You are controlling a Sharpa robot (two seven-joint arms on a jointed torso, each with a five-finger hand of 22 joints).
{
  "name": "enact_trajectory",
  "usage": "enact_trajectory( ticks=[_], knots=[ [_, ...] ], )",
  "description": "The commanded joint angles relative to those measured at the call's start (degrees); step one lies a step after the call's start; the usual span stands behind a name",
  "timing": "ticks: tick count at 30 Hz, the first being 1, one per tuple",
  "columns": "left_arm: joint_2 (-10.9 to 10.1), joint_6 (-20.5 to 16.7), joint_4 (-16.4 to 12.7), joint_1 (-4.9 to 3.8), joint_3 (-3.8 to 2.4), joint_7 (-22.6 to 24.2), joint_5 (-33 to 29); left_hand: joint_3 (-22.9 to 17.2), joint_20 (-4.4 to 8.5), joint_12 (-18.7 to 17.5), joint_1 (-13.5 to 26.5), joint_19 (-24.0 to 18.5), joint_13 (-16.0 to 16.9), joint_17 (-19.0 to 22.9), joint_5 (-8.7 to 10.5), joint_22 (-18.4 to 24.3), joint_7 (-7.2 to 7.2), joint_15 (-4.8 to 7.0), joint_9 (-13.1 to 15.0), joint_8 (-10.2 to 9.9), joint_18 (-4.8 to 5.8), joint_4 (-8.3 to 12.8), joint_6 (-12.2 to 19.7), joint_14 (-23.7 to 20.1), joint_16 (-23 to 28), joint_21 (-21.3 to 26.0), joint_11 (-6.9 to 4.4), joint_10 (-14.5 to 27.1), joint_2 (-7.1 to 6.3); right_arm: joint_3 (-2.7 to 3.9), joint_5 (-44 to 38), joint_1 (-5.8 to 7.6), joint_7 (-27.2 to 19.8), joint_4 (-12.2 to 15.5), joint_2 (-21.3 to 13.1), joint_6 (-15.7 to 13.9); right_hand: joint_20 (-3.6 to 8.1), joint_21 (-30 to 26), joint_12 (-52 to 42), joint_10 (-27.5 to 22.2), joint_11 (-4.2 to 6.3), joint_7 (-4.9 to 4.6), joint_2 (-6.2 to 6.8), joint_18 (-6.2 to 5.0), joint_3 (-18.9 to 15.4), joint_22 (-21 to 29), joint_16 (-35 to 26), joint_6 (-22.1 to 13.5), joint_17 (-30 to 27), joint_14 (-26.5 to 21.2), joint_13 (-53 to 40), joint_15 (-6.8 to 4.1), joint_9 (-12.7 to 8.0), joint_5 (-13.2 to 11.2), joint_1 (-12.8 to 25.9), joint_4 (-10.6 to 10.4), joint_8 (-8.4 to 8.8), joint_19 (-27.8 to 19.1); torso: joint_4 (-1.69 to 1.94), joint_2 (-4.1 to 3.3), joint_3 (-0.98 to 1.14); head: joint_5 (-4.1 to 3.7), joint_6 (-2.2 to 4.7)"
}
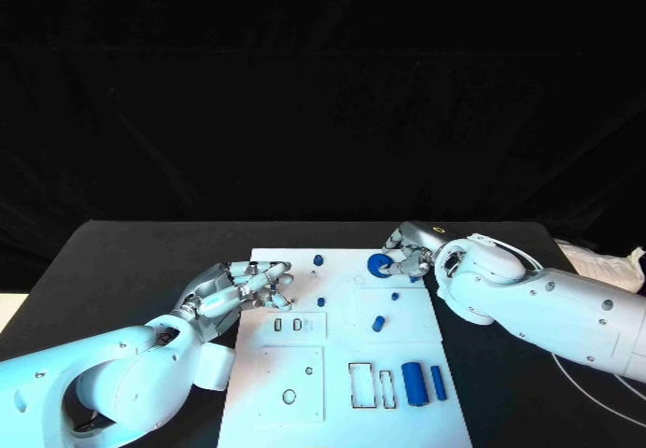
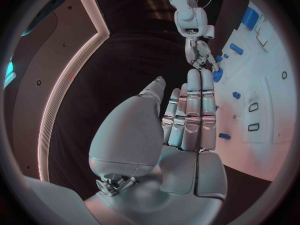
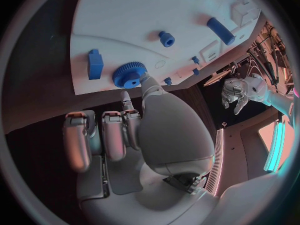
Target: Assemble the parts on the task board
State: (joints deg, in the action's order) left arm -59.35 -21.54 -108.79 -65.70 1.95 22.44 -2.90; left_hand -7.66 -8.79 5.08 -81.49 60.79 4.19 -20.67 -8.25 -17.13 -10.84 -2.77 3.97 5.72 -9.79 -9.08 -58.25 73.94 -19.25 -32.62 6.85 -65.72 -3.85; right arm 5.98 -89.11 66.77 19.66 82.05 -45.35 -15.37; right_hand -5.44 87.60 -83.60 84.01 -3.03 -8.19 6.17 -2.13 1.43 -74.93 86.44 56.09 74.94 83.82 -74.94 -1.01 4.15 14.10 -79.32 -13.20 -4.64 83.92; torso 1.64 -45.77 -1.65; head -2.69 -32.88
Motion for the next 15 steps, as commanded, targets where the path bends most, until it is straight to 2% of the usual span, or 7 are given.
enact_trajectory(
  ticks=[1,7,15],
  knots=[
    [0.2,1.2,0.0,-0.05,-0.04,0.0,-0.1,-0.1,0.02,-0.2,0.3,-0.3,0.1,-0.1,0.37,-0.1,-0.25,-0.14,0.0,-0.4,-0.47,0.4,-0.1,-0.4,0.2,-0.2,0.3,-0.1,-0.04,-0.02,-1.7,-0.11,0.2,-0.4,0.5,0.3,-0.33,0.2,-0.5,3.0,-0.45,-0.24,-0.43,0.81,-0.2,-9.4,0.4,0.5,6.9,4.6,-9.6,0.4,0.1,0.2,-0.6,0.2,-0.39,2.0,0.02,-0.04,0.03,0.16,-0.04],
    [0.3,1.2,0.1,-0.05,-0.04,-0.1,-0.1,0.0,-0.01,-0.4,0.3,-0.4,0.1,-0.3,0.39,-0.2,-0.32,-0.15,0.0,-0.5,-0.5,0.5,0.0,-0.3,0.3,-0.3,0.34,-0.1,-0.06,-0.03,-1.9,-0.21,0.2,-1.1,1.2,0.8,-0.33,0.7,-2.9,4.2,-0.43,-0.2,-1.41,1.09,0.2,-10.6,1.0,1.2,8.4,4.9,-11.9,0.38,0.2,1.5,-1.4,0.6,-0.78,2.8,0.04,-0.04,0.05,0.33,-0.22],
    [0.3,1.3,0.1,-0.05,-0.04,-0.2,-0.1,0.0,-0.01,-0.4,0.3,-0.4,0.1,-0.4,0.39,-0.2,-0.34,-0.15,0.0,-0.6,-0.5,0.6,0.0,-0.3,0.3,-0.3,0.36,0.0,-0.06,-0.05,-2.8,-0.47,0.6,-1.5,1.6,2.5,-0.34,1.0,-4.1,4.8,-0.41,-0.16,-1.88,1.28,0.5,-11.5,1.4,1.8,9.4,5.1,-13.0,0.38,0.2,1.5,-1.9,1.1,-1.0,3.4,-0.01,-0.01,0.04,0.45,-0.54]
  ],
)
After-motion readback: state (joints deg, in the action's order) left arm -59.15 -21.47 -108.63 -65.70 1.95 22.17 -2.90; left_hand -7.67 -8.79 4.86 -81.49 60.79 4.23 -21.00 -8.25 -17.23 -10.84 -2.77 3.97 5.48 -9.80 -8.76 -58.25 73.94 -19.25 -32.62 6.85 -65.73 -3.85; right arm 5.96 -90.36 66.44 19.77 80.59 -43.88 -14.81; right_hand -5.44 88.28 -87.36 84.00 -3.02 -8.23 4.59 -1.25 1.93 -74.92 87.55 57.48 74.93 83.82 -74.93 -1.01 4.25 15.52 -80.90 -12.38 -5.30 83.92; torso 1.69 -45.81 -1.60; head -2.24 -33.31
